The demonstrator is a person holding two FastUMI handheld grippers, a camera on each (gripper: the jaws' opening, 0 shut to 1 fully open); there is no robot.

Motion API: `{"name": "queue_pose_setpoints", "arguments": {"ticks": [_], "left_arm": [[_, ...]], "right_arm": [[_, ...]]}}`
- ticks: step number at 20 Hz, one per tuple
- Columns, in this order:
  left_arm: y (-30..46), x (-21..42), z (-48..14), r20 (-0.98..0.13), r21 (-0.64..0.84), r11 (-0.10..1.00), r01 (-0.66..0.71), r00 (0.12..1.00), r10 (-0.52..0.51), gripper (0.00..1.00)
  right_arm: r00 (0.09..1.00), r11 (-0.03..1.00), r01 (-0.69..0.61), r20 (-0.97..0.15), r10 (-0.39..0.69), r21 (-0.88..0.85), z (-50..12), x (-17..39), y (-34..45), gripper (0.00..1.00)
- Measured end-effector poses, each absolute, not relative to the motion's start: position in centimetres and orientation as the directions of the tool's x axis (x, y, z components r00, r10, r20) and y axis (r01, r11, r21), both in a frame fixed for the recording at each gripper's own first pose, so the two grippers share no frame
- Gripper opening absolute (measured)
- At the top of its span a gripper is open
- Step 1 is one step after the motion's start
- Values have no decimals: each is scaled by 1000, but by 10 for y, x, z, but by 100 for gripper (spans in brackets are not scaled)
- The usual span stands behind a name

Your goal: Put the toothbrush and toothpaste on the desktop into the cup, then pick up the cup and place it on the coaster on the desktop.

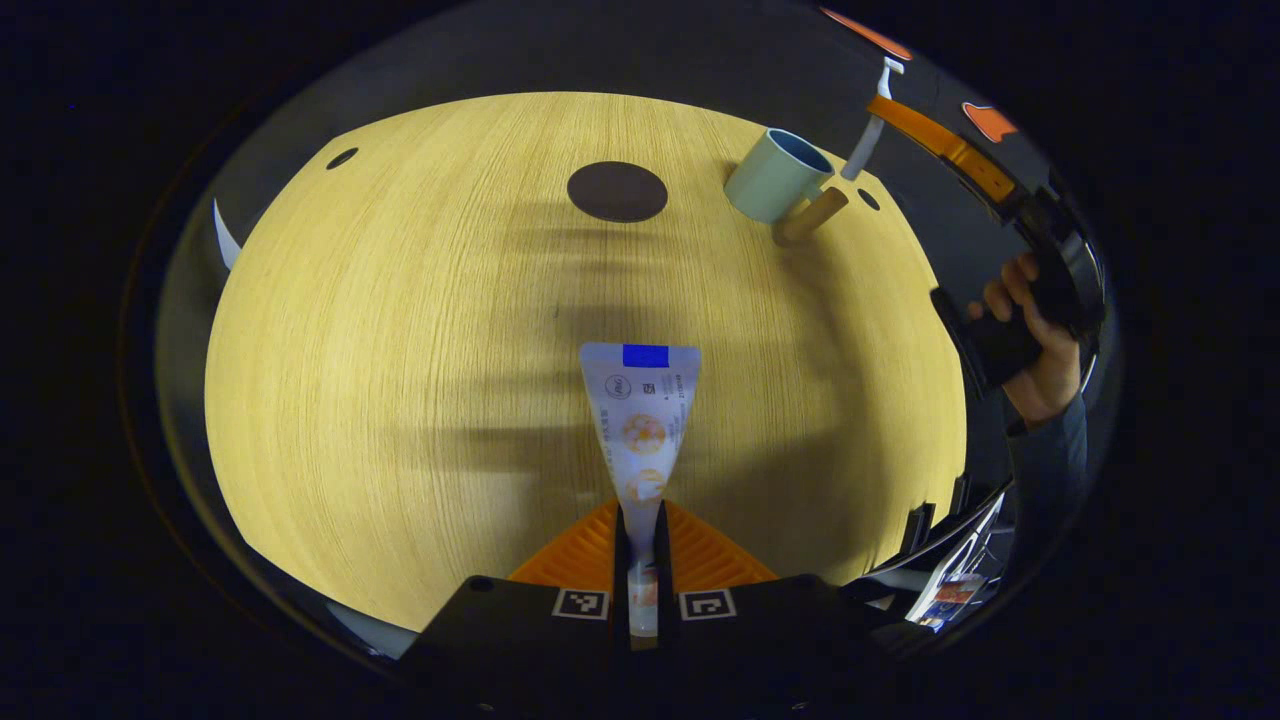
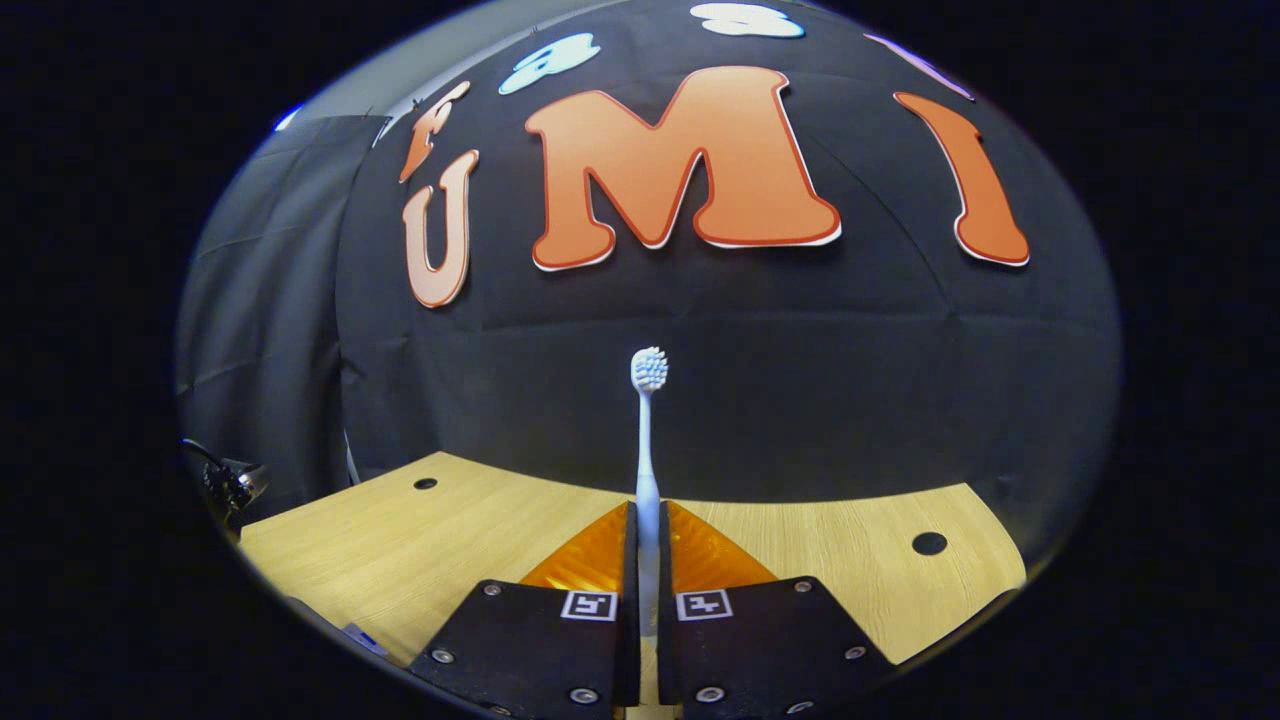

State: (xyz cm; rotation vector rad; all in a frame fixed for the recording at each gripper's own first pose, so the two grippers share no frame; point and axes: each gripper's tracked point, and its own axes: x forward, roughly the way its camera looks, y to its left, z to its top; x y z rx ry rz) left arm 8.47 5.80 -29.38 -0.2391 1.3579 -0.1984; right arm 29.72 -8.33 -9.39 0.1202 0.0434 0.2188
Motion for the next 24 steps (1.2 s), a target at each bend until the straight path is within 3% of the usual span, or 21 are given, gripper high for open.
{"name": "queue_pose_setpoints", "arguments": {"ticks": [3,14,20,24], "left_arm": [[61,85,-290,-941,-283,959,-25,199,-272,11],[58,99,-298,-944,-283,956,-73,199,-264,11],[56,147,-287,-917,-234,972,11,331,-224,11],[38,207,-286,-852,-234,971,55,469,-233,11]], "right_arm": [[976,966,-216,10,217,145,-102,320,-93,7],[957,955,-285,-30,288,81,-179,351,-85,7],[947,956,-261,-157,280,132,-202,340,-95,13],[937,964,-229,-236,256,137,-196,311,-117,31]]}}
